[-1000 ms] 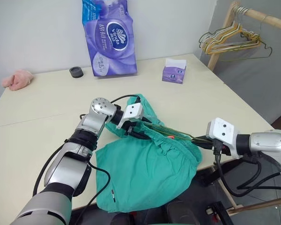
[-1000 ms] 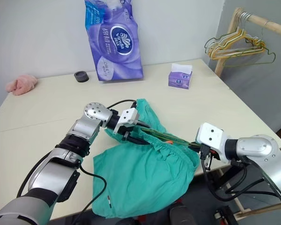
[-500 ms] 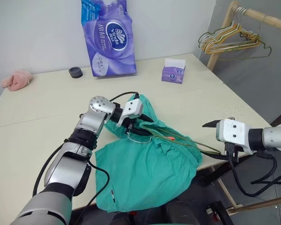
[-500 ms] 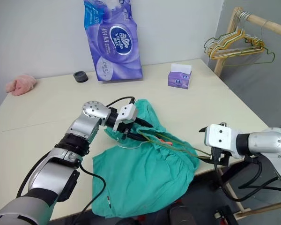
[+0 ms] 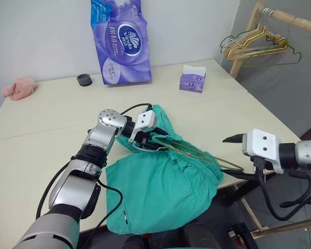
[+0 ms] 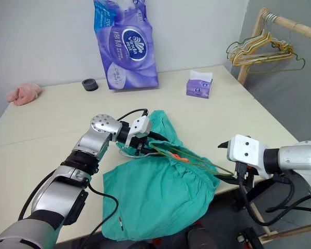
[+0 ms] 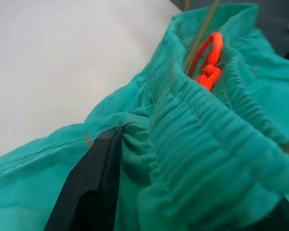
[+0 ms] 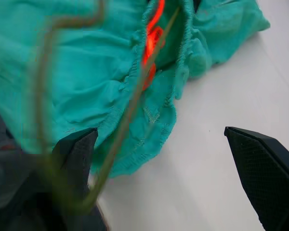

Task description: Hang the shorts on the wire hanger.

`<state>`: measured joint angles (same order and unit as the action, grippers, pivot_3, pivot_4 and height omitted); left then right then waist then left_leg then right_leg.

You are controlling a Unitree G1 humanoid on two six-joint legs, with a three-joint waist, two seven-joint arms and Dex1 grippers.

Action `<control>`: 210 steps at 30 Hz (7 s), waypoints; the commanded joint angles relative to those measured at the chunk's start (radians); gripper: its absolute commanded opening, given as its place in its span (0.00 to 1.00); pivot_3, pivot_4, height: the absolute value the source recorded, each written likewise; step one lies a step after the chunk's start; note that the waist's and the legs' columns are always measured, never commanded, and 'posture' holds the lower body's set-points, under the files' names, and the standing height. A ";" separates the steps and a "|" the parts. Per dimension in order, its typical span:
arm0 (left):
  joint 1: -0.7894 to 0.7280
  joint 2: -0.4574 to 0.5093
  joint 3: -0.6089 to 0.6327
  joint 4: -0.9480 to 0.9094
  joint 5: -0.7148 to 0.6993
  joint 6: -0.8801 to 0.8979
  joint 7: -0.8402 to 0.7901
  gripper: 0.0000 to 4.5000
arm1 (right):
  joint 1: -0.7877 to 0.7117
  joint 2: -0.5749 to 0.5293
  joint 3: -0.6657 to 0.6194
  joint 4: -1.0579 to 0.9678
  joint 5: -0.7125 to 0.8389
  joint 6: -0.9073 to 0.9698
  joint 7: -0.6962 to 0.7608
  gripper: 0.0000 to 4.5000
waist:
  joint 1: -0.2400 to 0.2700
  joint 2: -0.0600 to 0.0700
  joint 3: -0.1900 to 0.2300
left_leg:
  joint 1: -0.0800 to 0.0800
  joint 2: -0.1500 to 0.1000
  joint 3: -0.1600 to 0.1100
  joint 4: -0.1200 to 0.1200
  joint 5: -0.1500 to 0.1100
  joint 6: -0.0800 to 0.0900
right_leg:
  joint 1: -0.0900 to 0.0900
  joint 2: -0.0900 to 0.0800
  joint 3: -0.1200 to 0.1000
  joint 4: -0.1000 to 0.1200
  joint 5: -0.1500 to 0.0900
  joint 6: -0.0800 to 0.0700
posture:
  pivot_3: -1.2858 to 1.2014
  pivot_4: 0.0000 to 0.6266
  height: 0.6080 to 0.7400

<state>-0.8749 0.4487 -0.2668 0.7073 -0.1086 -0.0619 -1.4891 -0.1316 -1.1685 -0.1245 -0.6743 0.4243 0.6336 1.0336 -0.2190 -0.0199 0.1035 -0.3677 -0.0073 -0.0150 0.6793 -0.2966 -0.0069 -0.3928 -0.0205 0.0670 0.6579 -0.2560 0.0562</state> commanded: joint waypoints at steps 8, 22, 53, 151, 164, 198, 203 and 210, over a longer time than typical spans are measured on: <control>0.016 0.018 0.024 -0.085 -0.028 0.098 -0.020 0.47 | 0.029 -0.071 0.046 0.025 -0.189 -0.143 -0.021 1.00 | -0.001 0.000 0.000 | 0.000 0.000 0.001 0.000 0.000 0.000 | 0.000 0.000 0.000 0.000 0.000 0.000 | 0.40 0.09 1.00; 0.031 0.037 0.054 -0.067 -0.010 0.100 0.046 0.47 | 0.165 -0.036 -0.251 0.099 -0.063 -0.048 0.074 1.00 | 0.000 0.000 0.000 | 0.001 0.000 0.000 0.000 0.000 0.000 | 0.000 0.000 0.001 0.001 0.001 -0.001 | 0.41 0.09 1.00; 0.011 0.009 0.015 0.089 0.185 -0.510 0.284 0.99 | 0.212 0.087 -0.142 -0.130 -0.010 0.081 -0.110 1.00 | 0.002 0.000 0.000 | 0.002 0.000 0.000 0.000 0.000 0.000 | 0.002 0.000 0.001 0.000 0.001 0.000 | 0.41 0.09 1.00; -0.033 0.352 -0.092 -0.085 -0.144 0.356 -0.125 0.00 | -0.047 0.419 -0.120 0.182 0.134 0.394 -0.548 0.01 | 0.020 -0.007 -0.001 | -0.012 0.001 -0.005 0.001 -0.001 0.001 | -0.014 -0.001 -0.003 0.008 0.002 -0.003 | 0.42 0.12 1.00; -0.109 0.245 0.004 0.096 -0.075 0.301 -0.086 0.00 | -0.028 0.483 -0.018 0.111 0.173 0.389 -0.535 0.19 | 0.017 -0.007 -0.001 | -0.012 -0.001 -0.002 0.002 -0.001 0.001 | -0.014 0.000 -0.003 0.007 0.002 -0.003 | 0.41 0.13 1.00; -0.051 0.229 0.070 0.049 -0.031 0.317 -0.072 0.00 | -0.460 0.771 0.224 0.821 -0.061 0.253 -0.502 0.32 | -0.003 -0.006 -0.001 | -0.013 0.000 -0.005 0.002 0.000 0.000 | -0.016 -0.005 -0.004 0.010 0.003 -0.004 | 0.43 0.12 1.00; -0.046 0.241 0.075 0.051 -0.030 0.314 -0.072 0.00 | -0.362 0.741 0.181 0.643 -0.057 0.264 -0.528 0.01 | 0.000 -0.006 -0.001 | -0.014 0.000 -0.005 0.002 0.000 0.000 | -0.017 -0.006 -0.004 0.011 0.003 -0.004 | 0.43 0.12 1.00; -0.038 0.273 0.064 0.054 -0.020 0.319 -0.107 0.00 | -0.210 0.657 0.020 0.358 0.009 0.362 -0.551 0.01 | 0.007 -0.006 -0.001 | -0.014 -0.001 -0.005 0.003 0.000 0.000 | -0.018 -0.005 -0.004 0.015 0.003 -0.004 | 0.43 0.12 1.00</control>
<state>-0.9064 0.6871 -0.2272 0.7785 -0.1332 0.2562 -1.5808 -0.3539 -0.4848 -0.0328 -0.2475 0.4206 0.9720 0.5011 -0.2123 -0.0259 0.1026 -0.3812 -0.0081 -0.0204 0.6821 -0.2969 -0.0068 -0.4109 -0.0239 0.0629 0.6733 -0.2532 0.0523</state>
